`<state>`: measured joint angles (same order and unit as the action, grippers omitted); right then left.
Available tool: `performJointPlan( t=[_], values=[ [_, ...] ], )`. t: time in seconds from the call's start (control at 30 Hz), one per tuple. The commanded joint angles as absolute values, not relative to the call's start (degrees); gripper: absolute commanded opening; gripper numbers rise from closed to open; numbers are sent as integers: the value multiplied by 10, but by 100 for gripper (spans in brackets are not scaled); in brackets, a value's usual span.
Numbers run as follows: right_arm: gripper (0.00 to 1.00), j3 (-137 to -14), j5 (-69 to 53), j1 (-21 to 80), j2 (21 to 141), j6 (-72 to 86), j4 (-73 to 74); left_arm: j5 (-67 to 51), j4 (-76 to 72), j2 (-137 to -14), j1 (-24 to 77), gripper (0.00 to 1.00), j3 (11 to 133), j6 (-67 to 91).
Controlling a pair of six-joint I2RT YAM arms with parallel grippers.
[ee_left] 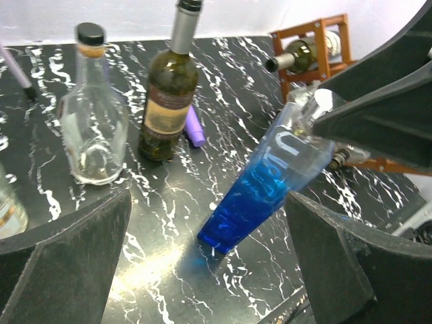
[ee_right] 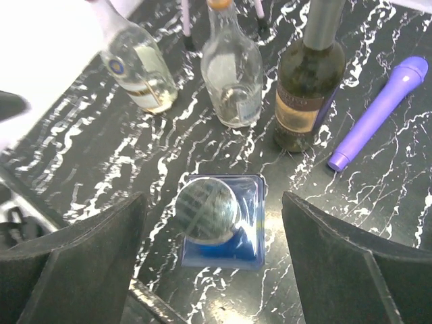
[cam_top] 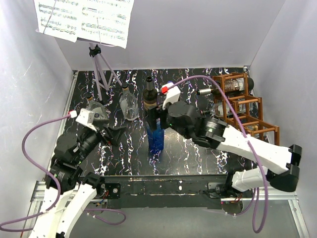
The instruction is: Take the wine bottle off the wine rack
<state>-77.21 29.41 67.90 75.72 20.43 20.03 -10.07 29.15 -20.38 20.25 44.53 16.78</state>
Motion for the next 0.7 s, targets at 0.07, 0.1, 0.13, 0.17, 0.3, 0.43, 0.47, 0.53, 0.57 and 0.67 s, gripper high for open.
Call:
performJointPlan(
  t=[0.07,0.1,0.13,0.17,0.3,0.43,0.47,0.53,0.57,0.67],
  values=[
    [88,-791,273,682,643,218,180,-233,251,-298,201,98,490,138],
    [88,-782,272,681,629,219,180,-246,244,-314,201,98,495,137],
    [88,-773,272,681,610,219,180,-257,235,-327,202,98,497,138],
    [88,-762,275,682,588,219,175,-273,222,-342,201,98,498,139],
    [88,-709,304,681,521,208,157,-307,159,-395,216,98,476,146],
    [88,-676,319,681,484,194,153,-233,127,-419,304,98,463,126],
    [88,-672,322,682,479,193,158,-209,125,-429,328,98,464,118],
    [88,-664,332,681,468,191,163,-172,119,-451,369,98,467,107],
    [88,-659,336,681,461,188,164,-157,113,-460,377,98,465,107],
    [88,-646,345,682,443,183,160,-145,94,-482,384,98,459,108]
  ],
)
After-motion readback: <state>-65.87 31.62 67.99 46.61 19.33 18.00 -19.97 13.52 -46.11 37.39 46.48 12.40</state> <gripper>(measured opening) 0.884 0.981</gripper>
